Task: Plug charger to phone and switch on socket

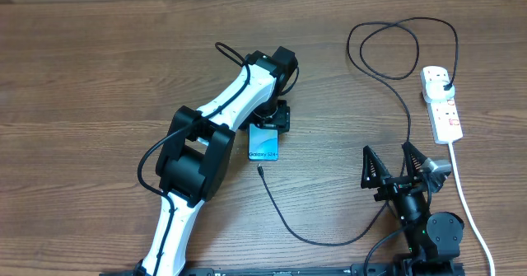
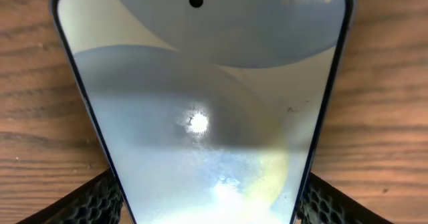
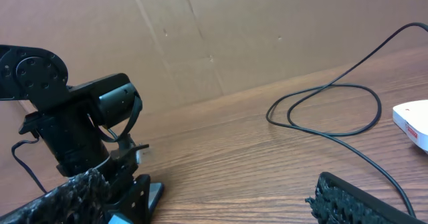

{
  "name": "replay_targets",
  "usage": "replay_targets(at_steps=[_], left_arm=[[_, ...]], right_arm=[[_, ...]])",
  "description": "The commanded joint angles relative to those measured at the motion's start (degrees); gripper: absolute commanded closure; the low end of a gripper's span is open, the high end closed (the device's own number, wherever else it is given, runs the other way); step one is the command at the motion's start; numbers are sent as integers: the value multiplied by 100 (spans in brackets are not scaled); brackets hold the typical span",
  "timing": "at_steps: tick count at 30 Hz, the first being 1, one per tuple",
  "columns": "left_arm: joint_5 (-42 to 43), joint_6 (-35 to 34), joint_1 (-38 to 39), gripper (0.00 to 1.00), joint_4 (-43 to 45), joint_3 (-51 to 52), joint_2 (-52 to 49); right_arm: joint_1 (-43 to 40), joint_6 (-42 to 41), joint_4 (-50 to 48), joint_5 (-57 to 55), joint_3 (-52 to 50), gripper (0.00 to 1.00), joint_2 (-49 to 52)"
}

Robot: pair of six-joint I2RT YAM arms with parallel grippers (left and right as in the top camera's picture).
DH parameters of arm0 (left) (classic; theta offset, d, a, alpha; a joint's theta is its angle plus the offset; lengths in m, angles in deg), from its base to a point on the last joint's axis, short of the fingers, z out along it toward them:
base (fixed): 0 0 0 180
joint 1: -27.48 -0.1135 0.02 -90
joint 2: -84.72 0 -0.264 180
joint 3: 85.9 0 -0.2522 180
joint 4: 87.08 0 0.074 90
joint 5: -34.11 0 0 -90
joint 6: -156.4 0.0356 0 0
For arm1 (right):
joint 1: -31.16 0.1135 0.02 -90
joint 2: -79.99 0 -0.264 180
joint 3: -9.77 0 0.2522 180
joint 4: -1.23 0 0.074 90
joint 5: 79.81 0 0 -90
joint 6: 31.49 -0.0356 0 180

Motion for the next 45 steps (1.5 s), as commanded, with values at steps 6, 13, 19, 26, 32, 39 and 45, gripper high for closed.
replay_targets(at_steps=[6,13,19,26,32,39,45], left_arm=[[-332,-555,-55,19,295,131,-256],[-136,-535,-59,0,195,131,-256],[168,-343,-61,0,48,131,-256],[310,-59,-61,0,26,131,-256],[310,-59,-61,0,9,131,-256],[310,-61,-61,0,15,131,-256],[308,-59,-61,0,4,131,-256]], right_arm=[[22,4,-31,26,-57,0,-57],[22,4,-31,26,-57,0,-57],[22,4,-31,26,-57,0,-57],[22,4,-31,26,-57,0,-57],[22,4,-31,26,-57,0,-57],[22,4,-72,26,-57,0,-57],[22,4,-188,479,-52,0,-57]])
